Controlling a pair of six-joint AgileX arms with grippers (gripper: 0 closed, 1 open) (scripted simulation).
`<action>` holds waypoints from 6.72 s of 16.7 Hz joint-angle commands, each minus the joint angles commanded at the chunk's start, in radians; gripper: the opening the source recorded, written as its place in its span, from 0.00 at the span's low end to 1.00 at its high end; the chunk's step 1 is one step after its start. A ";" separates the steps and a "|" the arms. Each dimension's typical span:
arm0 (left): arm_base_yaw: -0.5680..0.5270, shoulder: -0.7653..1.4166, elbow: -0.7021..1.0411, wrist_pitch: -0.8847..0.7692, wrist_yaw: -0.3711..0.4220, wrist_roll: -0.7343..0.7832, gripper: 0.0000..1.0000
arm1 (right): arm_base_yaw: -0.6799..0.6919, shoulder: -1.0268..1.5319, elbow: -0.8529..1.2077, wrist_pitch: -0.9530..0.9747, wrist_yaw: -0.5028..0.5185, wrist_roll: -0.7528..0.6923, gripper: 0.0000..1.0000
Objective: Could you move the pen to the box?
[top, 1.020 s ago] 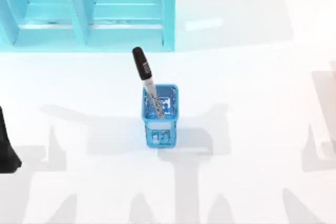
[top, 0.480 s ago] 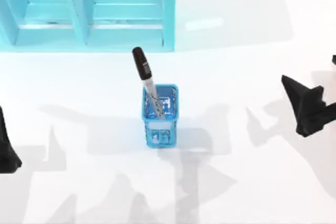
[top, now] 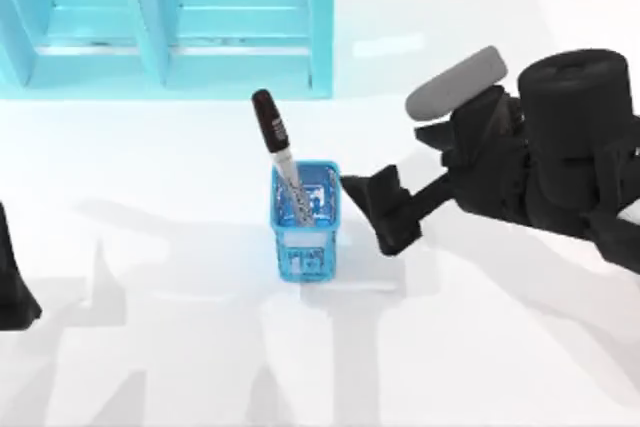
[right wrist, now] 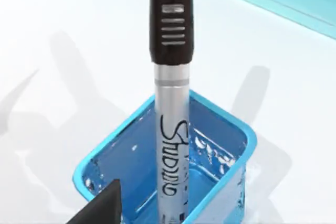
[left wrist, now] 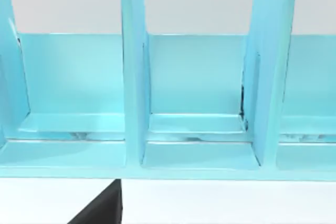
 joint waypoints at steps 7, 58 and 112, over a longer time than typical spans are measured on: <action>0.000 0.000 0.000 0.000 0.000 0.000 1.00 | 0.055 0.123 0.056 0.008 -0.018 0.011 1.00; 0.000 0.000 0.000 0.000 0.000 0.000 1.00 | -0.155 0.123 0.349 -0.342 -0.205 -0.118 0.00; 0.000 0.000 0.000 0.000 0.000 0.000 1.00 | -1.027 -0.130 0.422 -1.123 -0.035 -0.709 0.68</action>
